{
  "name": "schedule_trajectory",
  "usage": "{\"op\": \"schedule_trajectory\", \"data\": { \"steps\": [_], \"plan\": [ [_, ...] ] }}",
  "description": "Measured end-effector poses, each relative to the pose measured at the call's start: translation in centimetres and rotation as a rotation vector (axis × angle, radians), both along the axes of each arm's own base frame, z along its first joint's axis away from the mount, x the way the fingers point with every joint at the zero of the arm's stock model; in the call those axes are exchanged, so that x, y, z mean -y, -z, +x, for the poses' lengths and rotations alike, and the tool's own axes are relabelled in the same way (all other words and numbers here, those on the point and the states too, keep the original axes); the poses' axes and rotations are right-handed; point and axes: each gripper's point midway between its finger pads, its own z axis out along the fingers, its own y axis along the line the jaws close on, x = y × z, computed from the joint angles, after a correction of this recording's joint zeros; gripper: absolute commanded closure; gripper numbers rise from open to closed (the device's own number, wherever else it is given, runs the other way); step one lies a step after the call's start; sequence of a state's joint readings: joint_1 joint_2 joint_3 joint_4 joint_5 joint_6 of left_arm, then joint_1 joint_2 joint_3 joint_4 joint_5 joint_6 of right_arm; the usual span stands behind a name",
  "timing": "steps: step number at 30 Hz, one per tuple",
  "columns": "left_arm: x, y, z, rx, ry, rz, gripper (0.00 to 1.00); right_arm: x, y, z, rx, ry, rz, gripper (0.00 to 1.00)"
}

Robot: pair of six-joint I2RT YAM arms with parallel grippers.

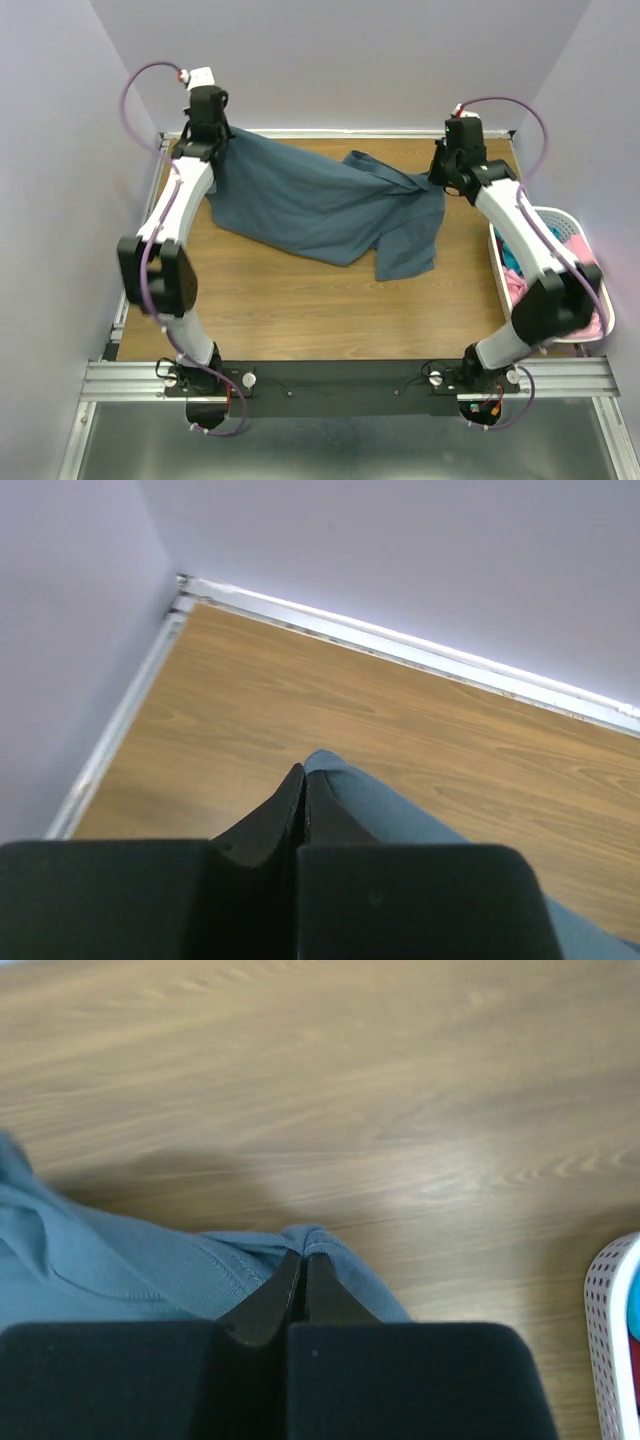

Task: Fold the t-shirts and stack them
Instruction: Flatten the tshirt out

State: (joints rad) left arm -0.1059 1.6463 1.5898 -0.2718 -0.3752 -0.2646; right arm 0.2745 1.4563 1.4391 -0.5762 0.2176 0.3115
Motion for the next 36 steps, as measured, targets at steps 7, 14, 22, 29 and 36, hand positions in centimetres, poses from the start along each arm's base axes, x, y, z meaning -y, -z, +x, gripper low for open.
{"op": "schedule_trajectory", "data": {
  "steps": [7, 14, 22, 29, 36],
  "plan": [
    [4.0, 7.9, 7.4, -0.132, 0.107, 0.028, 0.24, 6.7, 13.4, 5.3, -0.292, 0.227, -0.039, 0.75],
    [8.6, 4.1, 3.2, -0.025, 0.186, -0.033, 0.19, 8.0, 13.5, 5.5, -0.298, 0.213, -0.028, 0.35],
    [6.6, 6.4, -8.7, -0.010, 0.182, -0.187, 0.19, -6.4, 10.4, 1.1, -0.202, -0.288, -0.090, 0.34],
    [5.4, 11.0, -16.6, -0.080, 0.179, -0.215, 0.19, -19.5, 16.3, -6.3, -0.251, -0.782, -0.269, 0.39],
    [4.1, 9.5, -20.5, 0.040, 0.169, -0.221, 0.19, -24.4, 20.8, -7.6, -0.261, -0.960, -0.394, 0.51]
  ]
}}
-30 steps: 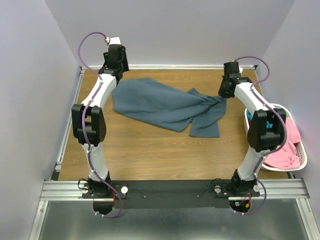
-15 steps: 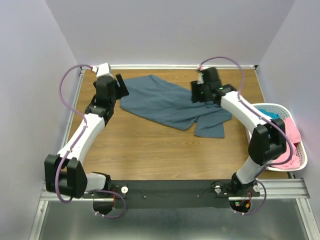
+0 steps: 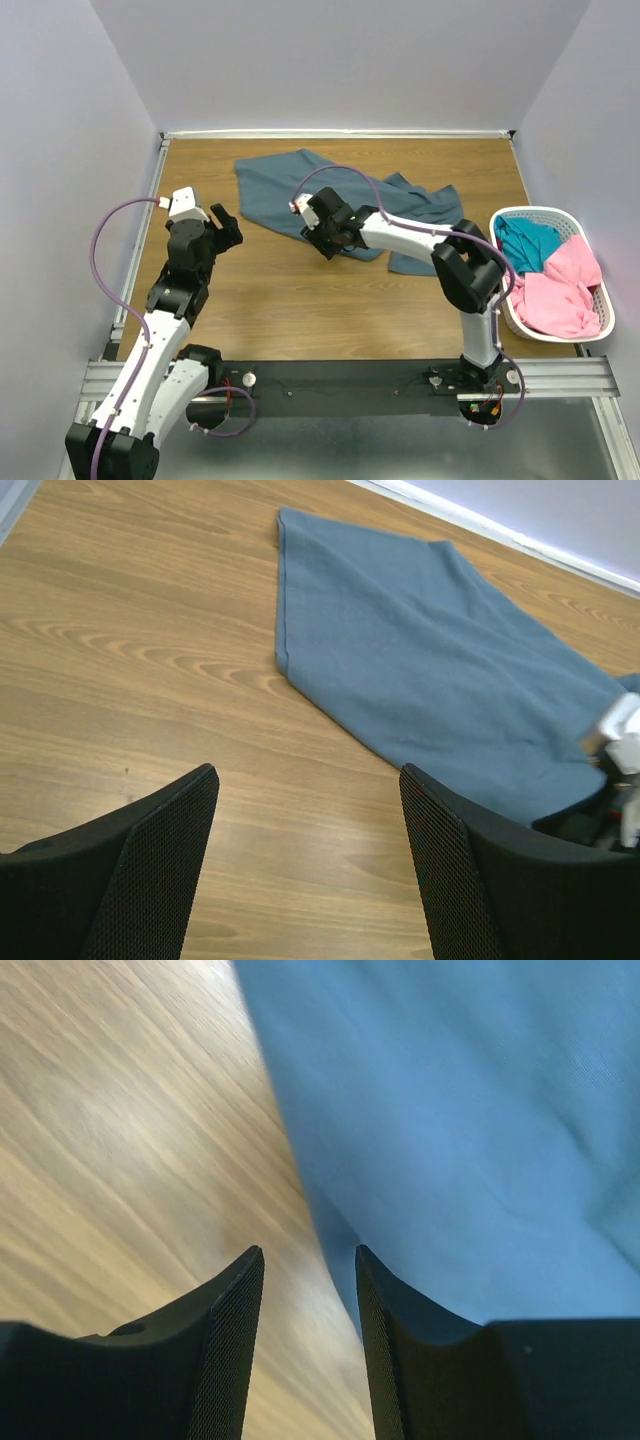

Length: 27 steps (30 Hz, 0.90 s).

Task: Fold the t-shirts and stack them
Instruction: Flatten the tshirt out

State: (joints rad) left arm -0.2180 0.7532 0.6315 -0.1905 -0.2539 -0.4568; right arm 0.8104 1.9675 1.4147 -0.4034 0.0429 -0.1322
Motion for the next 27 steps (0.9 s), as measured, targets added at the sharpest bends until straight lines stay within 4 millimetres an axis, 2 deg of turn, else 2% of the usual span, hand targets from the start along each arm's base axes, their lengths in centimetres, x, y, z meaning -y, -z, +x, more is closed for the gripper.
{"op": "schedule_trajectory", "data": {
  "steps": [8, 16, 19, 21, 22, 23, 27],
  "plan": [
    [-0.3, 0.7, -0.3, -0.008, -0.015, 0.006, 0.19, -3.5, 2.6, 0.9, 0.051, -0.097, -0.055, 0.51],
    [-0.3, 1.2, -0.1, -0.026, -0.014, 0.013, 0.19, -4.0, 2.3, 3.3, 0.142, -0.066, -0.089, 0.52],
    [-0.3, 1.3, -0.1, -0.030, -0.014, 0.015, 0.19, -3.9, 2.3, 4.0, 0.168, -0.052, -0.108, 0.65],
    [-0.3, 1.3, 0.0, -0.030, -0.014, 0.015, 0.19, -4.0, 2.4, 4.4, 0.180, -0.050, -0.117, 0.82],
    [-0.3, 1.3, 0.0, -0.030, -0.014, 0.015, 0.19, -4.0, 2.4, 4.4, 0.182, -0.050, -0.121, 0.95],
    [-0.3, 1.3, 0.0, -0.029, -0.014, 0.015, 0.19, -4.0, 2.6, 4.4, 0.183, -0.052, -0.123, 0.99],
    [-0.3, 1.3, 0.0, -0.029, -0.014, 0.015, 0.19, -4.2, 2.6, 4.2, 0.185, -0.064, -0.127, 0.99]
  ]
}}
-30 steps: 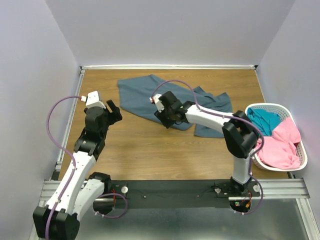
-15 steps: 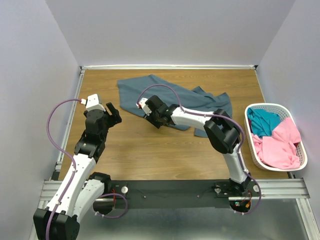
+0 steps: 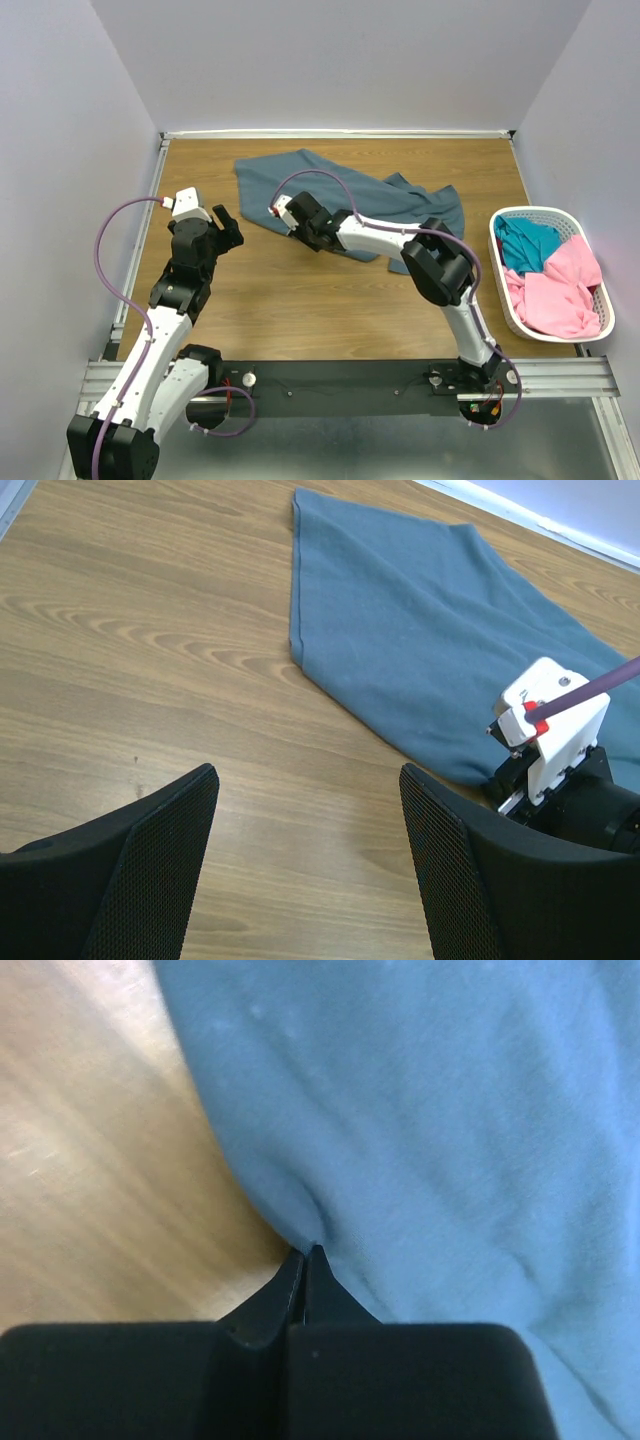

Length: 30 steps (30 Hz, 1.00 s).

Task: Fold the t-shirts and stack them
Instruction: Flatten the tshirt out

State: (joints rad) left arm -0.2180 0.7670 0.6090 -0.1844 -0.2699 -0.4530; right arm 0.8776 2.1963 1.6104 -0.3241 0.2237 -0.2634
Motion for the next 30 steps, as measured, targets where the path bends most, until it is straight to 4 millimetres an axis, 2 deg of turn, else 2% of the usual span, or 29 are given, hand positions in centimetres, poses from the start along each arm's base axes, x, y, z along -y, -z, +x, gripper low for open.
{"op": "schedule_trajectory", "data": {
  "steps": [3, 5, 7, 10, 13, 14, 15, 17, 20, 21, 22, 23, 24, 26, 28, 30],
  "plan": [
    [0.0, 0.0, 0.0, 0.002, -0.002, 0.000, 0.19, 0.0, -0.1, -1.2, -0.009, -0.015, -0.001, 0.99],
    [-0.1, -0.1, 0.0, 0.003, -0.006, 0.002, 0.19, -0.1, -0.4, -2.7, -0.031, -0.032, 0.004, 0.99],
    [-0.1, -0.1, 0.0, 0.005, -0.008, 0.002, 0.19, -0.6, -1.7, -4.7, -0.070, -0.062, 0.032, 0.99],
    [-0.2, -0.4, -0.1, 0.013, -0.008, 0.000, 0.19, -2.0, -6.1, -6.6, -0.082, -0.094, 0.139, 0.99],
    [-0.2, -0.5, -0.1, 0.018, -0.008, -0.001, 0.19, -2.9, -11.6, -7.0, -0.038, -0.102, 0.244, 0.99],
    [-0.2, -0.5, -0.1, 0.018, -0.008, -0.001, 0.19, -3.3, -13.8, -6.5, -0.014, -0.096, 0.286, 0.99],
    [-0.2, -0.6, -0.2, 0.020, -0.008, -0.002, 0.19, -3.5, -15.1, -5.9, 0.003, -0.089, 0.312, 0.99],
    [-0.2, -0.6, -0.2, 0.020, -0.006, -0.002, 0.19, -3.5, -18.3, -3.6, 0.039, -0.050, 0.384, 0.99],
    [0.1, -0.7, -0.3, 0.017, 0.011, -0.007, 0.19, -1.8, -20.5, 2.8, 0.052, 0.088, 0.478, 0.99],
    [0.4, -0.7, -0.4, 0.013, 0.027, -0.013, 0.20, -0.6, -20.3, 5.4, 0.044, 0.152, 0.504, 0.96],
    [0.6, -0.6, -0.4, 0.009, 0.037, -0.016, 0.20, 0.5, -19.5, 7.2, 0.029, 0.192, 0.511, 0.93],
    [1.2, -0.6, -0.5, 0.001, 0.066, -0.025, 0.20, 2.3, -18.4, 10.0, -0.001, 0.273, 0.534, 0.88],
    [1.6, -0.6, -0.4, -0.005, 0.090, -0.035, 0.20, 3.7, -17.0, 12.3, -0.033, 0.340, 0.556, 0.76],
    [2.5, -0.3, -0.4, -0.021, 0.133, -0.054, 0.20, 7.7, -12.9, 15.7, -0.108, 0.473, 0.567, 0.63],
    [3.8, 0.5, -0.5, -0.055, 0.186, -0.080, 0.20, 11.5, -8.7, 17.1, -0.197, 0.598, 0.561, 0.56],
    [5.0, 1.3, -0.5, -0.092, 0.232, -0.097, 0.20, 15.1, -5.0, 16.9, -0.280, 0.701, 0.527, 0.49]
  ]
}}
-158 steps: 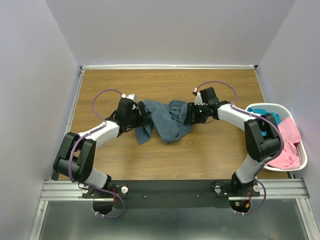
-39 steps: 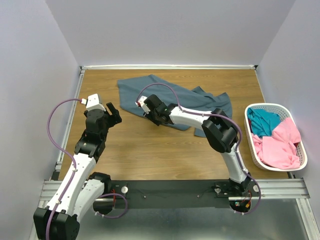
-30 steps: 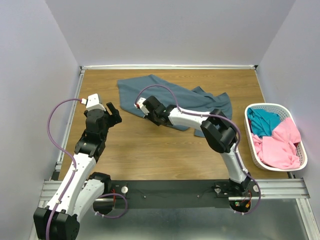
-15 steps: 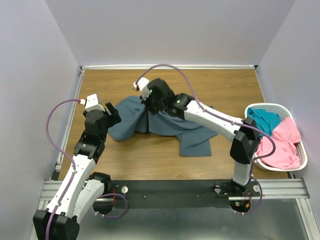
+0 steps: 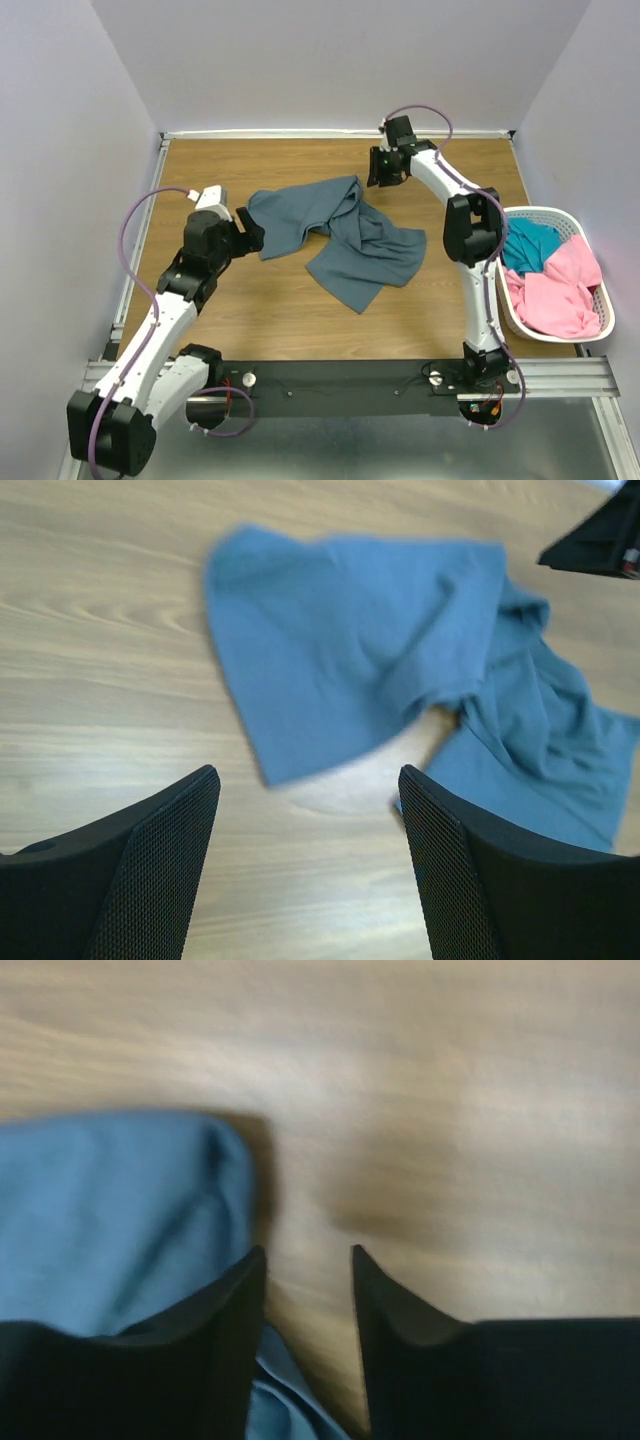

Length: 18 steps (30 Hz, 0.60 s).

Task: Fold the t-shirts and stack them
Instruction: Flatten the tshirt out

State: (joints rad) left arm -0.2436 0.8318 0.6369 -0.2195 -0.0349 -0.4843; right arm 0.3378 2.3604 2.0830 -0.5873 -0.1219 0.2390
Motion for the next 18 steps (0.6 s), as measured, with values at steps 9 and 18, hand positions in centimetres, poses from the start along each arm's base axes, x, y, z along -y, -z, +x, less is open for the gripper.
{"op": "schedule_trajectory", "data": {
  "steps": [9, 18],
  "plan": [
    [7.5, 1.5, 1.4, -0.114, 0.202, -0.032, 0.20, 0.3, -4.1, -10.3, -0.052, -0.065, -0.033, 0.42],
    [14.0, 3.8, 5.2, -0.172, 0.248, 0.104, 0.18, -1.6, -3.5, -21.3, -0.054, -0.186, -0.065, 0.36]
  ]
}}
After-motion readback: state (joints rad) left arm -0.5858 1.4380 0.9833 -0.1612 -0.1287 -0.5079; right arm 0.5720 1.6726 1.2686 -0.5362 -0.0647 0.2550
